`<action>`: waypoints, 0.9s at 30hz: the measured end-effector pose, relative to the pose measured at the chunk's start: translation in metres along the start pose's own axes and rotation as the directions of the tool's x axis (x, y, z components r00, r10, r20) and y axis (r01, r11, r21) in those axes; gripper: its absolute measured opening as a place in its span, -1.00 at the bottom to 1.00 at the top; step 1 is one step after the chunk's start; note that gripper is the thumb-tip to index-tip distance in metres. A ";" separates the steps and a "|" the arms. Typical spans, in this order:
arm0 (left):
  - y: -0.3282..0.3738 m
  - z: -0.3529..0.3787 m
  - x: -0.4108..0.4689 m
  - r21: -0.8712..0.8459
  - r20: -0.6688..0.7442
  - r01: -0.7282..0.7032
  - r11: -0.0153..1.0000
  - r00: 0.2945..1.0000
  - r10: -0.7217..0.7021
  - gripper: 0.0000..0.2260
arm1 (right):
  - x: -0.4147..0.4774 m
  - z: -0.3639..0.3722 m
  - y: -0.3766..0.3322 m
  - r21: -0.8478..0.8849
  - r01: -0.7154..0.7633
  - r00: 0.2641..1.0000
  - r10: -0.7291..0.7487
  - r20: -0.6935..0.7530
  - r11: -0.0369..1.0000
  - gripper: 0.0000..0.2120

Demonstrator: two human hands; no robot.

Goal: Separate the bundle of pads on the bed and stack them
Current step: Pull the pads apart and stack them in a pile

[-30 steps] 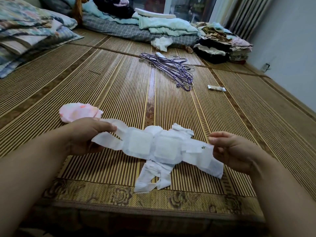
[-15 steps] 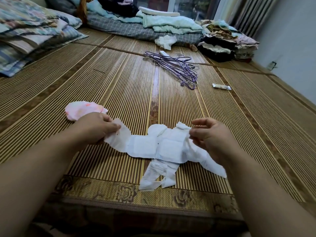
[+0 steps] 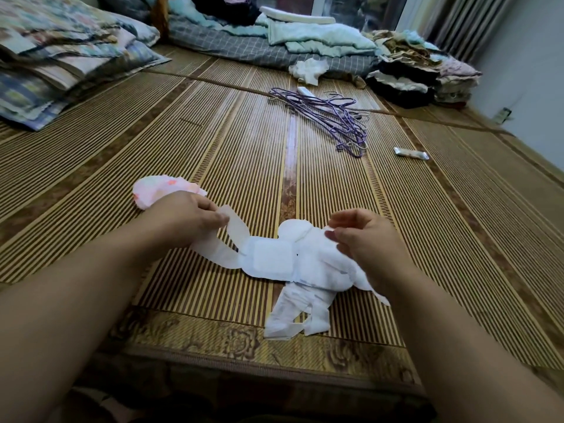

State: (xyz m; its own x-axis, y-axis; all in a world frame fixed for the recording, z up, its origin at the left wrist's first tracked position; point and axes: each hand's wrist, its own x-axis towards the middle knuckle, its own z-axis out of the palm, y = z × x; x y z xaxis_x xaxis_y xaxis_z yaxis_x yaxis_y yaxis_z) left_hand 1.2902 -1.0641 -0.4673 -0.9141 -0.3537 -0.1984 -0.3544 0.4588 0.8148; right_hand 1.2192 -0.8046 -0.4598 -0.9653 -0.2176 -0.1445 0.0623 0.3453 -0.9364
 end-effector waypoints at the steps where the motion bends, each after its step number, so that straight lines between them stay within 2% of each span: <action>1: 0.003 0.002 0.000 -0.048 0.011 0.003 0.999 1.000 -0.003 -0.88 | 0.001 -0.006 -0.002 0.026 0.021 0.998 -0.019 -0.064 0.999 -0.83; 3: 0.011 0.009 -0.001 -0.129 0.039 0.009 0.992 0.999 -0.004 -0.89 | 0.001 -0.018 -0.002 0.048 0.020 0.990 -0.013 -0.142 0.999 -0.87; 7: 0.029 0.040 -0.006 -0.202 0.112 -0.004 0.979 0.993 0.027 -0.86 | 0.002 -0.025 0.006 -0.008 -0.060 0.986 0.058 -0.157 0.998 -0.92; 10: 0.039 0.071 -0.010 -0.112 0.143 -0.021 0.993 0.989 0.037 -0.86 | 0.000 -0.024 0.009 -0.074 -0.067 0.990 0.057 -0.130 0.995 -0.94; 13: 0.046 0.086 -0.009 -0.076 0.252 0.053 0.996 0.967 -0.033 -0.76 | -0.001 -0.023 0.011 -0.159 -0.056 0.997 0.046 -0.066 0.986 -0.94; 15: 0.047 0.083 -0.005 -0.020 0.291 0.050 0.999 0.956 -0.042 -0.73 | -0.002 -0.025 0.013 -0.210 -0.047 0.998 0.039 -0.041 0.977 -0.93; 19: 0.040 0.055 0.007 0.087 0.053 -0.071 0.994 0.996 0.066 -0.81 | -0.003 -0.031 0.015 -0.284 -0.035 0.998 0.019 -0.057 0.958 -0.90; 21: 0.030 0.040 0.014 0.179 -0.022 -0.079 0.981 0.996 0.085 -0.82 | -0.001 -0.034 0.017 -0.324 -0.067 0.996 0.047 -0.070 0.944 -0.88; 25: 0.013 0.036 0.016 0.450 0.049 0.041 0.892 0.996 -0.070 -0.69 | -0.001 -0.032 0.023 -0.501 -0.167 0.984 0.176 -0.030 0.849 -0.83; 27: 0.010 0.045 0.014 0.512 0.071 0.030 0.858 0.995 -0.077 -0.66 | -0.002 -0.026 0.023 -0.595 -0.170 0.980 0.200 -0.016 0.786 -0.75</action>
State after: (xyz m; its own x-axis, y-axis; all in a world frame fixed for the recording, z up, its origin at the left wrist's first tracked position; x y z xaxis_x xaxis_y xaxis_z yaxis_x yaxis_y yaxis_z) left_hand 1.2649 -1.0277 -0.4862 -0.8958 -0.3292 -0.2986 -0.4324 0.8008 0.4145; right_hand 1.2157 -0.7720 -0.4731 -0.9373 -0.1293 -0.3237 0.0625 0.8512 -0.5210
